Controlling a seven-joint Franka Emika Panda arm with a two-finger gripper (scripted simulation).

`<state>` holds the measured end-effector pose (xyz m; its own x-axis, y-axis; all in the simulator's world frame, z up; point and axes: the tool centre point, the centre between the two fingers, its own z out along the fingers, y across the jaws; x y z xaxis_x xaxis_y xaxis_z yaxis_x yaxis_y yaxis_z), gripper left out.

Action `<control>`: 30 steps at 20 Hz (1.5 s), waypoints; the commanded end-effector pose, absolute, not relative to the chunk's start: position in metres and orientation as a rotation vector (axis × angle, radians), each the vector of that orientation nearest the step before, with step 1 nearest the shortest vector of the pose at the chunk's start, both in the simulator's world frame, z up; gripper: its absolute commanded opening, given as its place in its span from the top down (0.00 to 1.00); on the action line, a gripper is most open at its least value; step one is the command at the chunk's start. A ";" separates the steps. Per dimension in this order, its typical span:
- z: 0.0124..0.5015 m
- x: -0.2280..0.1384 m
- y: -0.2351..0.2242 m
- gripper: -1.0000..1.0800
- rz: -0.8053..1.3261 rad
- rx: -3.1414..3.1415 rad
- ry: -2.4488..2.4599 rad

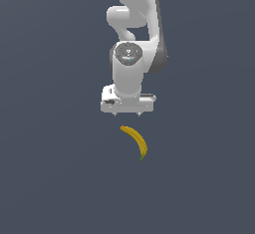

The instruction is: Pick up the object and move it to a goal position.

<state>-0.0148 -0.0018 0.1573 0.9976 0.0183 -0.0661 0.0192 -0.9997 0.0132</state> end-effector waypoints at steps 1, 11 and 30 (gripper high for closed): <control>0.157 -0.015 -0.002 0.04 -0.103 3.126 0.029; 0.162 -0.012 0.022 0.04 -0.104 3.115 0.082; 0.111 0.017 0.029 0.04 -0.050 3.088 0.508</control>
